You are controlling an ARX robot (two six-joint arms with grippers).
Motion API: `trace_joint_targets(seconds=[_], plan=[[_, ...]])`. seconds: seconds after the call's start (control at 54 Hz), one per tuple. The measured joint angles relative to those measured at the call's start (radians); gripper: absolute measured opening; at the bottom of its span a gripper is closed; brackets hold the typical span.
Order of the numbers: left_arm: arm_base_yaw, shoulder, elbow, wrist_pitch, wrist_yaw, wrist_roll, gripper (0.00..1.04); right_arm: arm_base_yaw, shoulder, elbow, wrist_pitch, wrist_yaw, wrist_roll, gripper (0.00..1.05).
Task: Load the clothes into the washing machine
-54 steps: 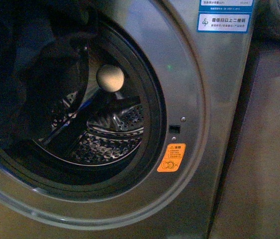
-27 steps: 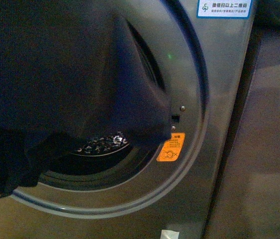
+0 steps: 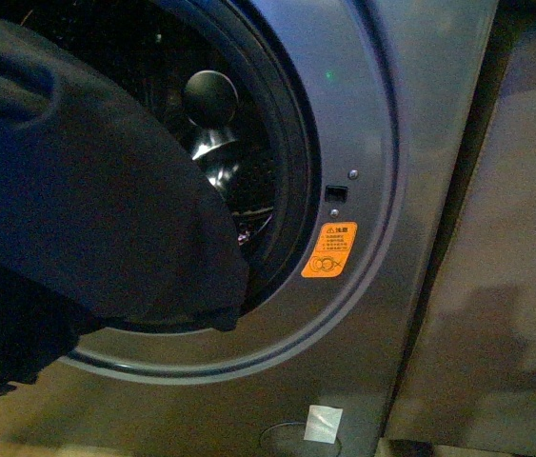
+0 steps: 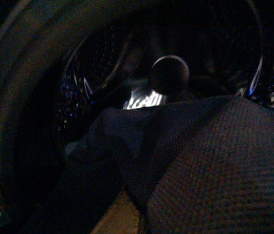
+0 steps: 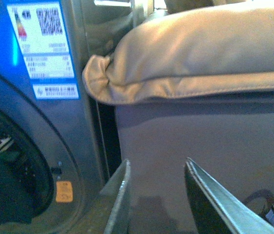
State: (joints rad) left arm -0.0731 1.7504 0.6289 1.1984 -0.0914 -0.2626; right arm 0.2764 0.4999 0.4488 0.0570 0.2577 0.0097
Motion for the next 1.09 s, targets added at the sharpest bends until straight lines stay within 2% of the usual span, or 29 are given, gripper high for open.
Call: trace_joint_targets(seconds=[0.111,0.185,0.444,0.519,0.611,0.815,0.981,1.093], plan=[[-0.019,0.127,0.090,0.006,-0.040,0.008,0.10,-0.048,-0.046,-0.085,0.023,-0.043,-0.005,0.08],[-0.029,0.185,0.143,0.002,-0.053,0.015,0.10,-0.071,-0.071,-0.117,0.034,-0.061,-0.008,0.01],[-0.061,0.379,0.416,-0.163,-0.116,0.041,0.10,-0.147,-0.159,-0.230,0.062,-0.137,-0.008,0.02],[-0.069,0.437,0.511,-0.222,-0.132,0.084,0.10,-0.230,-0.187,-0.263,0.062,-0.242,-0.008,0.02],[-0.074,0.477,0.591,-0.288,-0.153,0.113,0.10,-0.266,-0.208,-0.286,0.064,-0.249,-0.008,0.02],[-0.092,0.538,0.772,-0.458,-0.168,0.201,0.10,-0.272,-0.255,-0.333,0.066,-0.254,-0.008,0.02],[-0.104,0.568,0.901,-0.610,-0.144,0.260,0.10,-0.274,-0.300,-0.367,0.062,-0.256,-0.008,0.02],[-0.093,0.669,1.093,-0.744,-0.130,0.261,0.10,-0.274,-0.395,-0.377,-0.050,-0.256,-0.008,0.02]])
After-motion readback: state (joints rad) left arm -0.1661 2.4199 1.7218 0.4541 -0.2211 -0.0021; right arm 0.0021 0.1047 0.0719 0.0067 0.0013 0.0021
